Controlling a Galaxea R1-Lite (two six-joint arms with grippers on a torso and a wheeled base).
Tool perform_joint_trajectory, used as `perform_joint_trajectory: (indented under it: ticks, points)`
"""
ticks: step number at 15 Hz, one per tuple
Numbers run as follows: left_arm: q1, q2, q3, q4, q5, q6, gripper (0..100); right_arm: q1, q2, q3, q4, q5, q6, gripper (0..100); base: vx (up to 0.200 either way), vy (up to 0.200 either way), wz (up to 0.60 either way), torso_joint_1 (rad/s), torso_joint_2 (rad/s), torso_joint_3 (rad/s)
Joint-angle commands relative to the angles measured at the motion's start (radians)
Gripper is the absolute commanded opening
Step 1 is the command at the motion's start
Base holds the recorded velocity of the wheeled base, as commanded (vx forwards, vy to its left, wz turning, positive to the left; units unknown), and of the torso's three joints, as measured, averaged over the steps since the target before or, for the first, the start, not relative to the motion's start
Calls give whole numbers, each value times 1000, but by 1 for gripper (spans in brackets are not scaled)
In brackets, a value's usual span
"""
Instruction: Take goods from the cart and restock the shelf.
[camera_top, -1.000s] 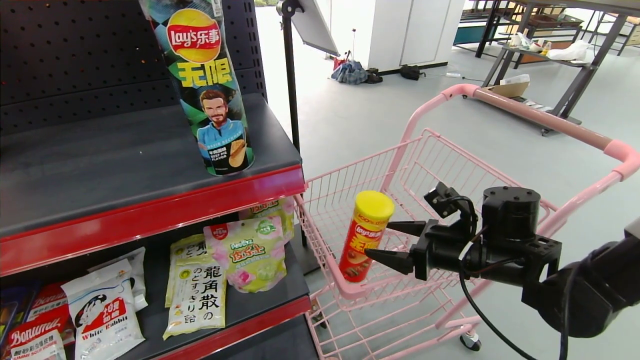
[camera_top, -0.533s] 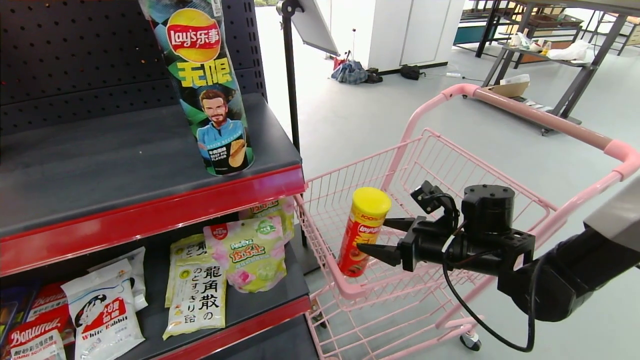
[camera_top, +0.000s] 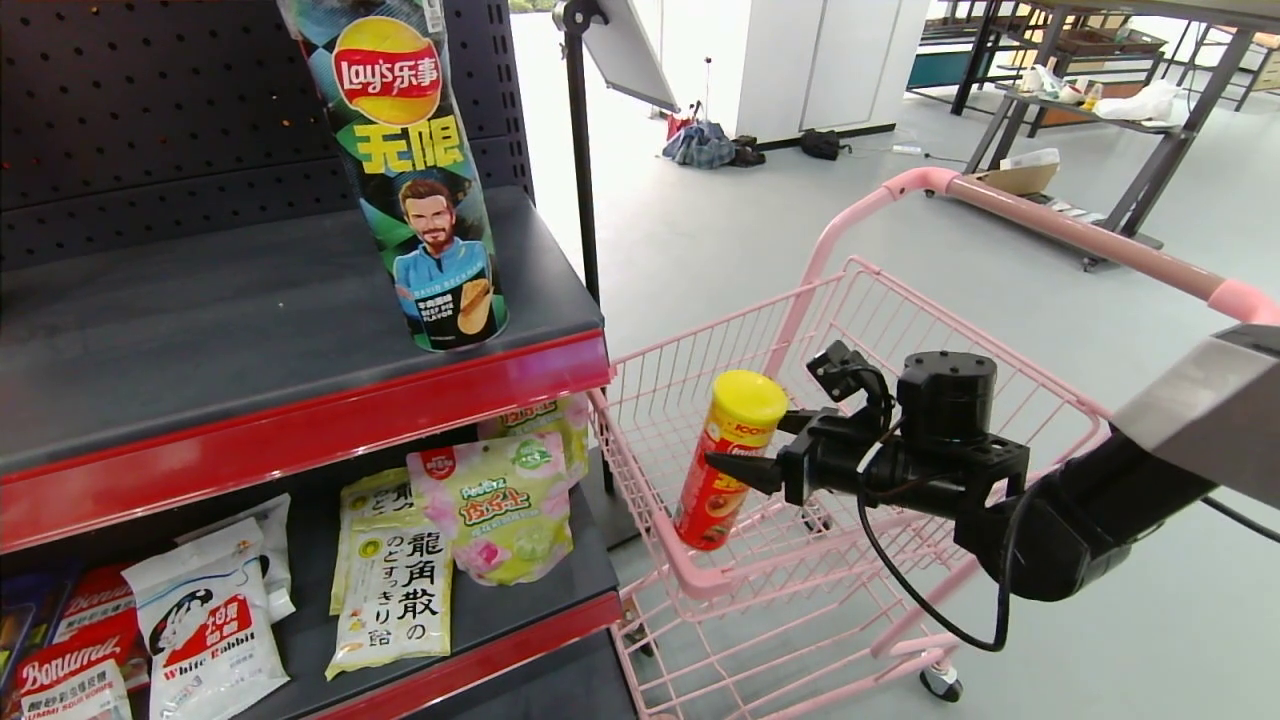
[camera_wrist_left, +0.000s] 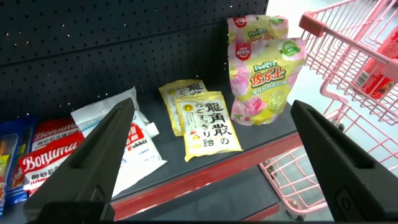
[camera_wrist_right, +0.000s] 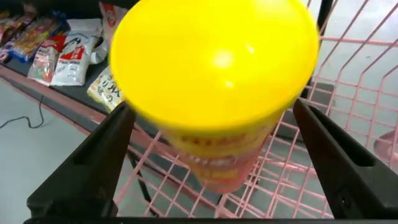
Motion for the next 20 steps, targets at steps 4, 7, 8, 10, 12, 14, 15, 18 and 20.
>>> perform_joint_trajectory:
  ticks: [4,7,8,10,12,14,15,18,20]
  points:
    - [0,1,-2,0,0,0,100,3,54,-71,1,-3,2,100,0,0,0,0,0,0]
    - [0,1,0,0,0,0,100,5,56,-68,0,-3,2,0,0,0,0,0,0,0]
    - [0,1,0,0,0,0,100,5,56,-66,0,-3,2,0,0,0,0,0,0,0]
    - [0,1,0,0,0,1,100,5,64,-71,0,-4,1,0,0,0,0,0,0,0]
    - [0,1,0,0,0,1,100,1,59,-81,0,-13,-1,0,0,0,0,0,0,0]
    - [0,1,0,0,0,0,100,0,-30,-72,12,-58,5,0,0,0,0,0,0,0]
    - [0,1,0,0,0,0,100,-5,-97,-83,24,-59,5,0,0,0,0,0,0,0]
    - [0,1,0,0,0,1,100,-38,-361,-132,156,-62,-9,0,0,0,0,0,0,0]
    - [0,1,0,0,0,1,100,-48,-584,-95,354,-73,-22,0,0,0,0,0,0,0]
